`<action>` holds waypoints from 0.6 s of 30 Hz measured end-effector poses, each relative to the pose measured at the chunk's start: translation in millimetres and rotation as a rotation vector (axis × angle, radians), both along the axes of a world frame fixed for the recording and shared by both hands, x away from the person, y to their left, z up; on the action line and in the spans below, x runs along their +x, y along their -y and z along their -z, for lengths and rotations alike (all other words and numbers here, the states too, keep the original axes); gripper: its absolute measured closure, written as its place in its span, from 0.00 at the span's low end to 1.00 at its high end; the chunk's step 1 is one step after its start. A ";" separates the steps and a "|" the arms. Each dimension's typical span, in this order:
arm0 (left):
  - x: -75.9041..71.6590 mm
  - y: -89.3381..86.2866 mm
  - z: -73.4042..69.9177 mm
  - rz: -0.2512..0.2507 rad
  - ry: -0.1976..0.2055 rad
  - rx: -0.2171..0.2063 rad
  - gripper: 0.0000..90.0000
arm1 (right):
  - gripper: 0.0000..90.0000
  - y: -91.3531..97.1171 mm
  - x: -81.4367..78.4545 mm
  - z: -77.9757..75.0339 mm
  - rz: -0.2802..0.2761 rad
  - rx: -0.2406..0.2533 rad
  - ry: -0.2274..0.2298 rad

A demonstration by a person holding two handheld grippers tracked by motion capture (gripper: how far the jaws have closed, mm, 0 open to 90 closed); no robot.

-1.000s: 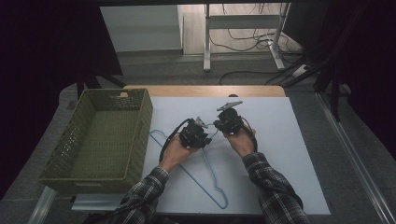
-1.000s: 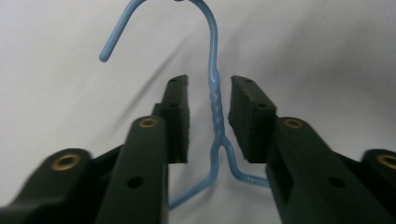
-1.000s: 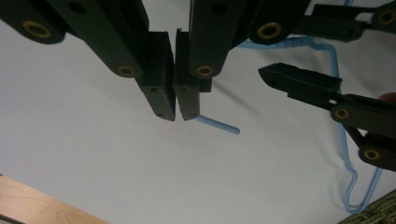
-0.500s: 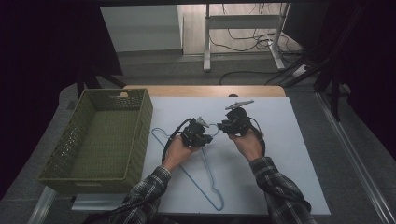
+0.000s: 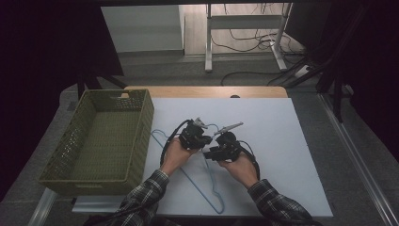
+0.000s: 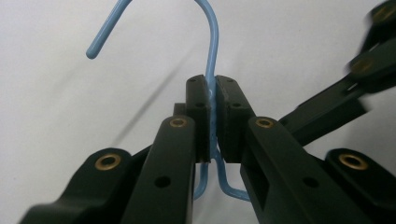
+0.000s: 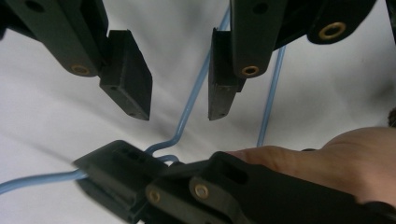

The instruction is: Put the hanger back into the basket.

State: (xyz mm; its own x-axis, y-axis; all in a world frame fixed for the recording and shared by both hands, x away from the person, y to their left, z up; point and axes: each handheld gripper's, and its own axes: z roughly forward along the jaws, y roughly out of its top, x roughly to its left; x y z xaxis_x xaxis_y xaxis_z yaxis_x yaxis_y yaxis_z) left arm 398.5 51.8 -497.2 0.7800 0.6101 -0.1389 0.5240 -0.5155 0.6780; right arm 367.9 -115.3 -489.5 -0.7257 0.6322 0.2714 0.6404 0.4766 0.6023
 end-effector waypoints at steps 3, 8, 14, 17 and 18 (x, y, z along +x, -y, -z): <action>-0.6 -1.7 0.4 -0.002 0.000 -0.011 0.95 | 0.67 -1.7 2.1 5.3 0.007 0.032 -0.040; -3.4 -5.3 -2.8 0.005 0.005 -0.026 0.95 | 0.81 -6.9 3.4 13.2 0.017 0.072 -0.111; -7.9 -12.0 -12.2 0.008 0.009 -0.077 0.93 | 0.93 -4.5 2.8 9.6 0.046 0.095 -0.159; -12.9 -17.2 -23.5 0.012 0.023 -0.095 0.80 | 0.96 2.8 3.7 1.9 0.059 0.149 -0.192; -12.9 -17.2 -23.5 0.012 0.023 -0.095 0.76 | 0.97 4.6 3.7 -2.1 0.054 0.146 -0.180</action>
